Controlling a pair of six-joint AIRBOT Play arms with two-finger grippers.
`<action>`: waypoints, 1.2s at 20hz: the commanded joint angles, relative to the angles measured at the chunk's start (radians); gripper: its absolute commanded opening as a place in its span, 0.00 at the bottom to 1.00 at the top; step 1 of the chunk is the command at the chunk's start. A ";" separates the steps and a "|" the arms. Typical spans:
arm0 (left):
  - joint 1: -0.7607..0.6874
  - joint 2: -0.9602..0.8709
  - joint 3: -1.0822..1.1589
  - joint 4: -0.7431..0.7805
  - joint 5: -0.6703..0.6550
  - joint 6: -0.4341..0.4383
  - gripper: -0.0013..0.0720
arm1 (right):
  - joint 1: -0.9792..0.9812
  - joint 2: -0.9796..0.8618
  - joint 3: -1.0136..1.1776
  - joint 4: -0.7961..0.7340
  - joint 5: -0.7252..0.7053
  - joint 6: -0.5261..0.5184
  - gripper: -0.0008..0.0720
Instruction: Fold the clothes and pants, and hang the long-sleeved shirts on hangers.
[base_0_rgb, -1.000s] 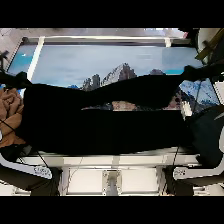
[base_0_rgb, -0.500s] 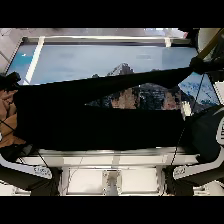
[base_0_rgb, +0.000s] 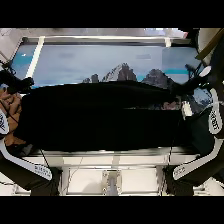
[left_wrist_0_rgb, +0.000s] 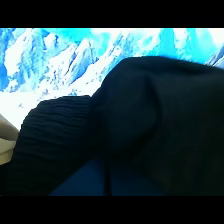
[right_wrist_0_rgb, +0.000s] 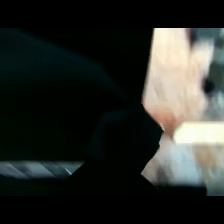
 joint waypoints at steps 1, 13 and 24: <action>-0.006 -0.014 0.000 0.004 0.000 -0.001 0.03 | -0.011 0.028 -0.130 -0.007 0.028 -0.017 0.04; -0.007 -0.014 0.000 0.004 -0.011 0.000 0.03 | -0.050 0.047 0.037 0.093 -0.205 0.076 0.53; -0.007 -0.014 0.000 0.004 -0.010 0.000 0.03 | -0.156 -0.172 0.054 0.388 -0.196 -0.120 0.53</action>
